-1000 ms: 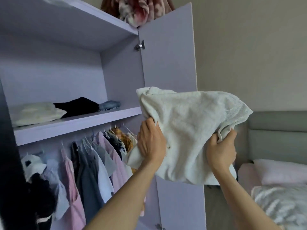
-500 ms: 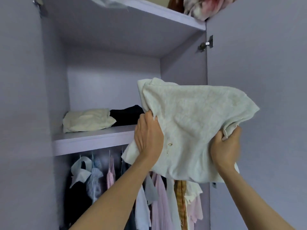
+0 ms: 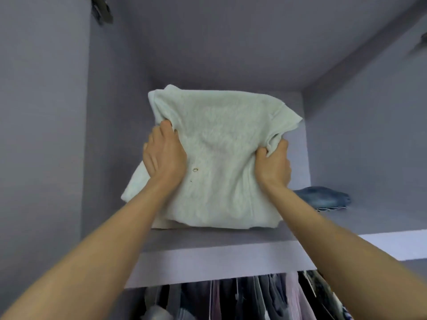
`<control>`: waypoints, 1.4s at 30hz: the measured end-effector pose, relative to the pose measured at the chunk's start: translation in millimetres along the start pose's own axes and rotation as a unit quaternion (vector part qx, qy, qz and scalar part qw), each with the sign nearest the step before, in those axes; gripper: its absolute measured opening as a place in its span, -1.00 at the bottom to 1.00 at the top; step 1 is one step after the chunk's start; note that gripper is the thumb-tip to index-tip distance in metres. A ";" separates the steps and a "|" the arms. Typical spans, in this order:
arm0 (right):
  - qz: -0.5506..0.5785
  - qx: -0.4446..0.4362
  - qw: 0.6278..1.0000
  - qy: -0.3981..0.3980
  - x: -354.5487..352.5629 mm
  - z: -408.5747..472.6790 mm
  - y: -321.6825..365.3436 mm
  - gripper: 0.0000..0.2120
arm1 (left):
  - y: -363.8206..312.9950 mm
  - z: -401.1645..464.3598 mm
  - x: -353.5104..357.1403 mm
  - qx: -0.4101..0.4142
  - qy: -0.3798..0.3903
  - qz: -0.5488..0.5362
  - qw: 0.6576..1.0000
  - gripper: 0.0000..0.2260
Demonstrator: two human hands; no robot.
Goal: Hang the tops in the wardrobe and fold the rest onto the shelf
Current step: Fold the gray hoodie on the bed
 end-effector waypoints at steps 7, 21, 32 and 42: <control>0.000 0.089 0.977 0.195 163.6 53.9 -45.8 -0.48 | 63.7 54.2 97.5 0.009 0.071 0.157 0.985 -0.77; -0.253 -0.245 0.720 0.598 243.1 11.2 -98.2 -0.51 | 151.8 -10.9 186.5 0.009 0.494 0.334 0.803 -0.44; -0.260 -0.186 0.738 0.594 174.0 24.0 -112.6 -0.50 | 130.5 -54.1 144.2 -0.078 0.471 0.332 0.813 -0.43; -0.242 -0.266 0.761 0.540 99.3 -6.8 -74.3 -0.49 | 70.1 -96.7 37.4 -0.040 0.429 0.252 0.867 -0.54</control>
Point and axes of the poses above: each hand's wrist, its own z-axis towards the middle knuckle, its own x-axis out of the palm, y = z × x, the point moved 5 cm from there along z, towards the middle knuckle, and after that the axes turned 4 degrees about z, right-handed, at the moved point
